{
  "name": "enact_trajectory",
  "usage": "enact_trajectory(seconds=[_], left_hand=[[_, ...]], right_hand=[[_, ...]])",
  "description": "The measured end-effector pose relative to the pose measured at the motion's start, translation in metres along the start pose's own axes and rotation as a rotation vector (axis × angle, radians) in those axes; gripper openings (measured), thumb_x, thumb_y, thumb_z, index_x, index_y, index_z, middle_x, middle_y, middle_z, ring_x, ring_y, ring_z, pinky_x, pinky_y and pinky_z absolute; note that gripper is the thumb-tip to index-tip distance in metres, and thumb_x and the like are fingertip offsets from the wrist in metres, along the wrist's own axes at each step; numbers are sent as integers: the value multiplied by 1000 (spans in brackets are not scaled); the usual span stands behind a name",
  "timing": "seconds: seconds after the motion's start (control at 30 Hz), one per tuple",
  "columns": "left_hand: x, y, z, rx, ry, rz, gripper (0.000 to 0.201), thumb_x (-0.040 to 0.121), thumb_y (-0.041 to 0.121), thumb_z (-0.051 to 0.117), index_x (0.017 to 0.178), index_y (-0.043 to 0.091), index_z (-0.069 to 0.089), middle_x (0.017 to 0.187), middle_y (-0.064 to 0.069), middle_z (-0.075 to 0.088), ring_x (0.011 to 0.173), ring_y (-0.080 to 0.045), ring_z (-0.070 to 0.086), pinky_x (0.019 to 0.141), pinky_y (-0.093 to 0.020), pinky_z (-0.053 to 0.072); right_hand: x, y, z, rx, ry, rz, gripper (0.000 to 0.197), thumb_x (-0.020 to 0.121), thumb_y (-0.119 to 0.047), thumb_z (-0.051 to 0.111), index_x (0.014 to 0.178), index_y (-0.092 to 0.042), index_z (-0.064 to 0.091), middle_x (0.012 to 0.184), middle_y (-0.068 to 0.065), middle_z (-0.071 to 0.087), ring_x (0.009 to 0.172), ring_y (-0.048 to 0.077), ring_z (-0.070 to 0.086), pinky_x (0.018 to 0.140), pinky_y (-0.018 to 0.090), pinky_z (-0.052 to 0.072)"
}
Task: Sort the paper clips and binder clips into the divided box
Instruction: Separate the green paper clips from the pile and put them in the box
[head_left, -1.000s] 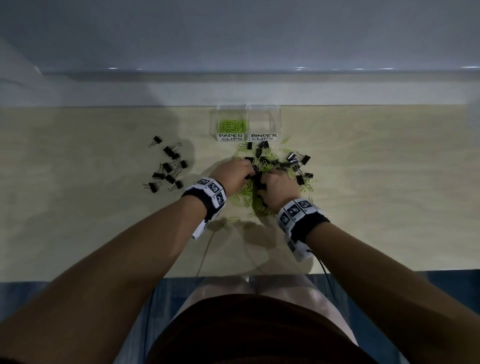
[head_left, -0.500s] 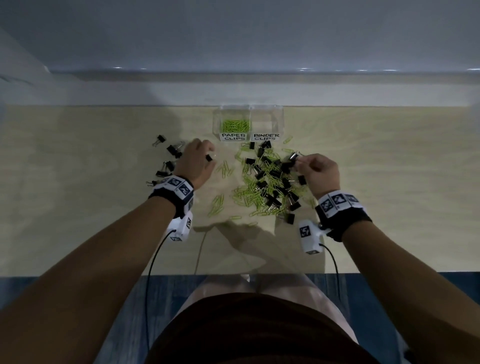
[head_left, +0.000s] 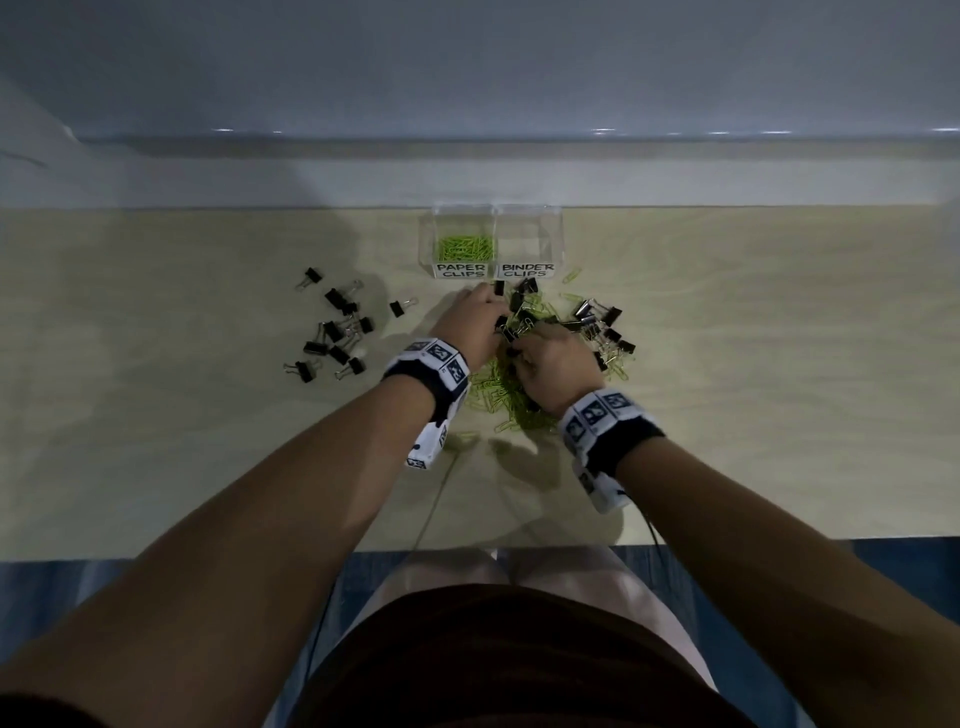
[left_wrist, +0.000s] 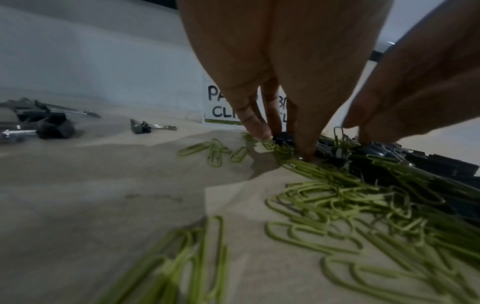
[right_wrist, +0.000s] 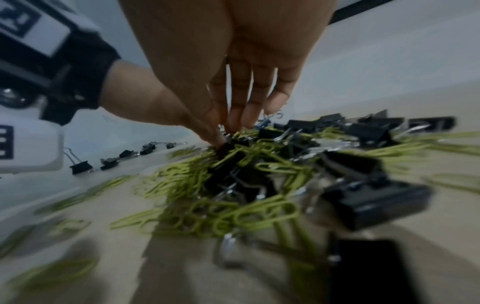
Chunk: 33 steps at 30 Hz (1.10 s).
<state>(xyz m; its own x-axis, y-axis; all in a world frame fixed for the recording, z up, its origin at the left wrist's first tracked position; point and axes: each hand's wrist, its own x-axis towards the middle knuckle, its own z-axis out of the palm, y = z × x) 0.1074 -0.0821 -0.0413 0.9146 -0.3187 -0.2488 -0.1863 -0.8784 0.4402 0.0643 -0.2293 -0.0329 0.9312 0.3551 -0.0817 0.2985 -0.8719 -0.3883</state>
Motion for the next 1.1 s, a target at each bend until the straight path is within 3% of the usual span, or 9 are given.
enact_trajectory(seconds=[0.13,0.23,0.37,0.47,0.57,0.67,0.73,0.9,1.1], left_hand=[[0,-3,2,-33,37,-46,21,78,7,65,99,11,64,112,-9,55,103,-28,53,87,-33,41],[-5,-9,2,-112,85,-77,14,78,9,63,92,8,61,99,-9,56,88,-25,53,71,-26,35],[-16,-27,-8,-229,218,-92,12,79,9,59,91,6,57,92,-8,55,79,-22,54,70,-30,45],[-24,-48,-18,-163,291,-138,16,80,3,53,95,5,59,98,-13,58,88,-27,54,76,-35,47],[-33,-54,-20,-59,267,-127,22,83,4,51,103,6,60,109,-12,59,103,-29,49,87,-37,44],[-41,-36,-11,-72,211,-31,21,86,8,51,105,9,60,111,-7,59,106,-26,48,91,-37,43],[-44,-18,-3,-108,167,23,21,88,10,51,107,11,60,111,-4,59,107,-22,47,91,-32,40],[-39,17,20,-116,28,149,22,88,10,53,109,10,62,112,-5,59,105,-23,50,91,-32,42],[-30,26,28,-64,-51,104,27,90,12,56,116,7,61,122,-9,58,113,-26,52,96,-32,41]], right_hand=[[11,-12,3,-42,-62,140,26,90,-18,50,108,-3,61,107,14,56,101,34,54,77,43,50],[18,-11,1,-71,-112,176,30,93,-22,45,113,-4,58,114,15,51,108,34,49,84,44,47],[27,-6,6,-94,-190,196,31,93,-20,47,121,-9,55,121,11,47,117,33,46,91,43,47],[28,-4,9,-132,-230,156,33,92,-20,49,123,-8,54,127,11,46,121,34,42,95,44,45],[28,-4,8,-159,-215,92,29,91,-17,52,117,-7,57,122,10,50,114,33,49,90,42,49],[26,2,1,-29,-173,71,22,92,-25,53,104,-9,63,100,7,58,87,26,58,72,32,49],[23,9,-8,163,-102,153,14,87,-22,59,88,-11,67,84,3,63,72,19,59,69,30,53],[6,43,-28,607,111,521,18,82,-2,59,80,-15,71,83,3,71,68,14,66,60,24,56],[-16,87,-42,668,147,619,19,86,-1,57,83,-15,69,84,4,71,73,19,71,65,41,60]])
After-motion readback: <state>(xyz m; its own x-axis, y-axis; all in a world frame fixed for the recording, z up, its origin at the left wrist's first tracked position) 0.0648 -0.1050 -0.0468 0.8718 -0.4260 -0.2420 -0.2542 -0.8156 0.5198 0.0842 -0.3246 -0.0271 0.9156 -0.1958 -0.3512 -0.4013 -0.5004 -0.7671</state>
